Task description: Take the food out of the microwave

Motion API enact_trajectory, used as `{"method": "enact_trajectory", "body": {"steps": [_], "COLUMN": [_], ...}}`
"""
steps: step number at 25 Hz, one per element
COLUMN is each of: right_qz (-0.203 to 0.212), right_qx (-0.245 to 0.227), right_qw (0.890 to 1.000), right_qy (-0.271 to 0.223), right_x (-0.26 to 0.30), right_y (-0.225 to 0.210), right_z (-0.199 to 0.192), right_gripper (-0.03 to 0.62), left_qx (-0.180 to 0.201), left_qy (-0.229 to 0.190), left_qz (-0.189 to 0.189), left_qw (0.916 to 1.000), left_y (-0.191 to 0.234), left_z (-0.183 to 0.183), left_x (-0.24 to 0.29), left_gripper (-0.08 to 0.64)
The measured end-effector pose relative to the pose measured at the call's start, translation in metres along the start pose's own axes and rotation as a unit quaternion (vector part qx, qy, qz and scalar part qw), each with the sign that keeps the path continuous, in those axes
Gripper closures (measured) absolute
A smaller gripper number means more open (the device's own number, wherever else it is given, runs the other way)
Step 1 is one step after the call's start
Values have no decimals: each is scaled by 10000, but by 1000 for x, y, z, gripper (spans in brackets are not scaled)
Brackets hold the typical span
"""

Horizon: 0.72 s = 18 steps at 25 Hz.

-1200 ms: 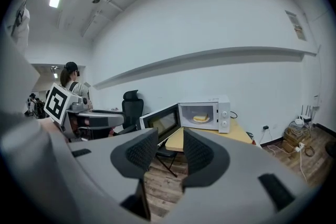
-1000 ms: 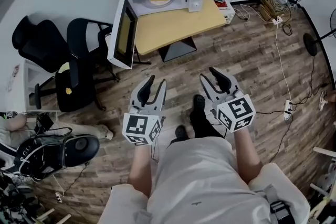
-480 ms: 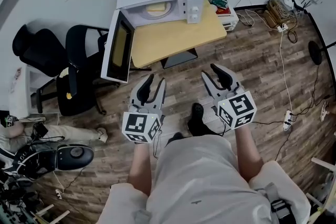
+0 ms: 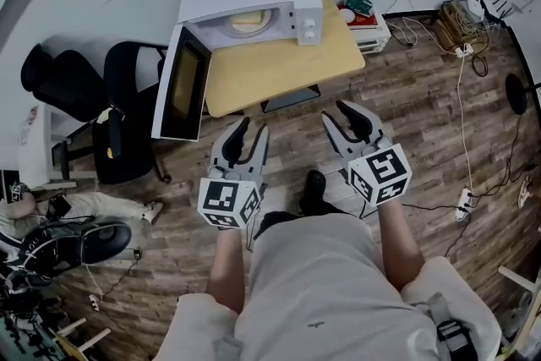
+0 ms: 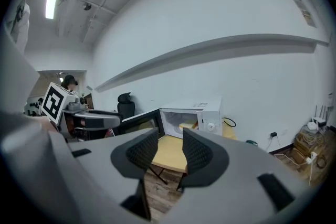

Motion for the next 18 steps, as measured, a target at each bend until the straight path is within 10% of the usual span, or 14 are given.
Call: {"method": "enact_trajectory", "body": {"steps": [18], "right_qz": [164], "right_qx": [173], "right_qw": [9997], "right_qy": [109], "right_x": [24], "right_y": [-32], "right_z": [-5], "right_gripper": [465], "left_qx": [72], "left_qy": [189], "left_qz": [130], "left_qw": [9997], "left_y": [5], "left_z": [-1], "left_x": [35], "left_gripper": [423]}}
Point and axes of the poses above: the fingertips, and each gripper's own axes: x forward along the fingers, y to its left, z out of its top, the point moved 10 cm from there along -x, backward along the fingers, and after that the axes turned 1 degree about -x, right-handed, at the moved point
